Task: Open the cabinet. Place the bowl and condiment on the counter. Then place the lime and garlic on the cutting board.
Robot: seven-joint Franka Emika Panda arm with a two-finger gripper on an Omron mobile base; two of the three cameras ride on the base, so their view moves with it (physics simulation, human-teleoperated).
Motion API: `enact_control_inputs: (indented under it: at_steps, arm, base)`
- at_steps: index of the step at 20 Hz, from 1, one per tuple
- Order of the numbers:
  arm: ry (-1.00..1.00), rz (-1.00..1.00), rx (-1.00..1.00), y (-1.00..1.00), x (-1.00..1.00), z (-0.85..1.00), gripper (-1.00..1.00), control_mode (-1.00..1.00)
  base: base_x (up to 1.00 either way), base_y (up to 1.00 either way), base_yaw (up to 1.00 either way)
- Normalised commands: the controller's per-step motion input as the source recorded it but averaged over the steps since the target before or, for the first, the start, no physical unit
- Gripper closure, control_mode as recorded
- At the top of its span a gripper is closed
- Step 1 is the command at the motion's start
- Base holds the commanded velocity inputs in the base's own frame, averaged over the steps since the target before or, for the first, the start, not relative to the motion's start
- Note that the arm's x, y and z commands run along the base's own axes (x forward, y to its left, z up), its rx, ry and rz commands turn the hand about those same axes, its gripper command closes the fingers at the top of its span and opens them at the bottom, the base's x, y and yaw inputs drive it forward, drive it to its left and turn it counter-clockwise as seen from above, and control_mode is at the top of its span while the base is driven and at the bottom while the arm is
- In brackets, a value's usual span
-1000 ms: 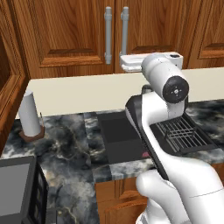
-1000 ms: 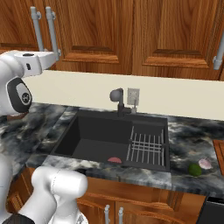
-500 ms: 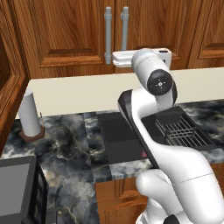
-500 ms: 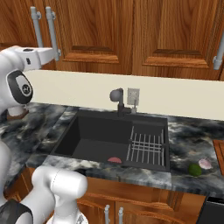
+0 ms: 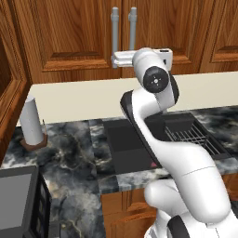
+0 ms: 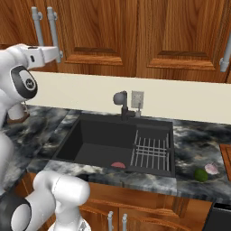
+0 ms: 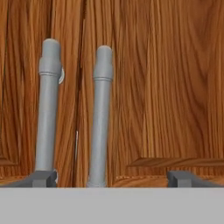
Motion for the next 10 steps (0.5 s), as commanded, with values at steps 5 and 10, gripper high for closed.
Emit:
enact_control_inputs:
  at_steps: [5, 10]
  arm:
    - [0.04, 0.0, 0.0, 0.01, 0.36, 0.0, -1.0, -1.0]
    - [0.02, 0.0, 0.0, 0.0, 0.28, 0.02, -1.0, -1.0]
  base:
    - [0.0, 0.0, 0.0]
    - [0.0, 0.0, 0.0]
